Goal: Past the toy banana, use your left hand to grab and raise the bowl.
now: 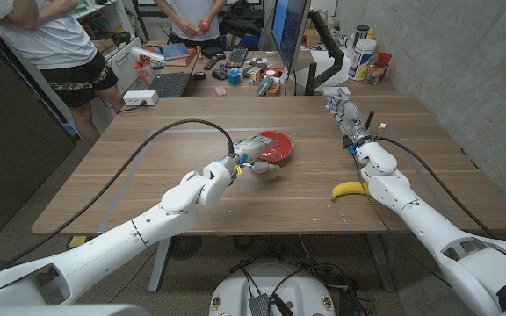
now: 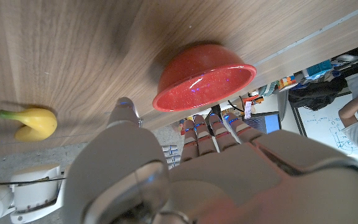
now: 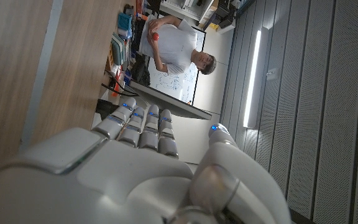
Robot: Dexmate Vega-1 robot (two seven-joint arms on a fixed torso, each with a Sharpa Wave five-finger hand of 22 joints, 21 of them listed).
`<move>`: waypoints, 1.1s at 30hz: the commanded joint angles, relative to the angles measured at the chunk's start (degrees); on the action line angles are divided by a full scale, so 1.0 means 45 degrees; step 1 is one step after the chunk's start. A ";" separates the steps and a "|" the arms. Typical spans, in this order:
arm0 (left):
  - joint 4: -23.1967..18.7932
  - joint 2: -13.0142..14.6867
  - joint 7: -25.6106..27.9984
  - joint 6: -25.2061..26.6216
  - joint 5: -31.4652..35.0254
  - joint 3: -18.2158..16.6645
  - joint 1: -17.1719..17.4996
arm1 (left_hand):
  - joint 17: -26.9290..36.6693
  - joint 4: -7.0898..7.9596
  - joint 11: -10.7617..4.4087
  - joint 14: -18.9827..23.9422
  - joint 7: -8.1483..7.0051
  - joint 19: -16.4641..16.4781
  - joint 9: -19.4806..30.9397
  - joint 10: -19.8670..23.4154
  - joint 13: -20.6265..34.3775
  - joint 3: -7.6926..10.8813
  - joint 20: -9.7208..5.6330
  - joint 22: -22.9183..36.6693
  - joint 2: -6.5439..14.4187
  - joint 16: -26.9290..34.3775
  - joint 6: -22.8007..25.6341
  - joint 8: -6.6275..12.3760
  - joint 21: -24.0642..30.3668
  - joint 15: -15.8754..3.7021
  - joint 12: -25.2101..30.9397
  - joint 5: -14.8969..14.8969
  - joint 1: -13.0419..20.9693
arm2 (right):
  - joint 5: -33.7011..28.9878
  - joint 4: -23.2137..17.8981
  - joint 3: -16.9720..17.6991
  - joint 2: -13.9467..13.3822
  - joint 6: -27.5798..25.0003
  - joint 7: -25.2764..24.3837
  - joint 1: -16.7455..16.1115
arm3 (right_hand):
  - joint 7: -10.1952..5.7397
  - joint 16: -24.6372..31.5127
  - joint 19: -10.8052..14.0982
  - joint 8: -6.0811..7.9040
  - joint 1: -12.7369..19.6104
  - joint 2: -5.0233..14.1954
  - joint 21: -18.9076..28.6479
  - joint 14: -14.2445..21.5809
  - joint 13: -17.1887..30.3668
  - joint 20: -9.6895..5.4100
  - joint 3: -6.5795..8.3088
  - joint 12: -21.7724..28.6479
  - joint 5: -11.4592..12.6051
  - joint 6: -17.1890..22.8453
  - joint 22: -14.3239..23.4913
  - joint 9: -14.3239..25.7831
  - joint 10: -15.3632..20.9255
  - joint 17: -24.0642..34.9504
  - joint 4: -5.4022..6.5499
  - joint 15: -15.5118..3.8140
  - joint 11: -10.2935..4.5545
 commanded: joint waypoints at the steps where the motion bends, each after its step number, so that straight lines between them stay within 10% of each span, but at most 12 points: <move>1: 0.0687 -0.0385 -0.0044 0.0073 0.0449 0.0323 -0.0355 | 0.0023 0.0016 -0.0046 0.0181 -0.0043 0.0128 0.0072 0.0198 0.0018 -0.0042 -0.0243 0.0060 -0.0101 0.0127 0.0167 0.0135 0.0066 -0.0002 0.0092 0.0076 0.0051 | 0.0082 0.0234 0.0054 0.0021 0.0103 0.0108 0.0093 | -0.0064 0.0063 0.0110 0.0043 -0.0083 0.0033 -0.0026 0.0052 0.0027 0.0024 -0.0022 0.0002 0.0063 -0.0035 0.0057 0.0058 0.0104 0.0069 -0.0017 -0.0016 -0.0051; 33: 0.1754 -0.0957 0.0116 -0.0005 0.0303 0.0815 -0.0960 | 0.0045 0.0017 -0.0082 0.0317 -0.0115 0.0244 0.0073 0.0399 0.0036 -0.0084 -0.0249 0.0072 -0.0068 0.0138 0.0341 0.0155 0.0096 -0.0026 0.0125 0.0098 0.0109 | 0.0228 0.0314 0.0195 -0.0005 0.0273 0.0182 -0.0045 | -0.0062 0.0066 0.0122 0.0045 -0.0100 -0.0002 -0.0029 0.0069 0.0027 0.0015 -0.0052 0.0003 0.0066 -0.0034 0.0057 0.0057 0.0105 0.0068 -0.0040 -0.0019 -0.0048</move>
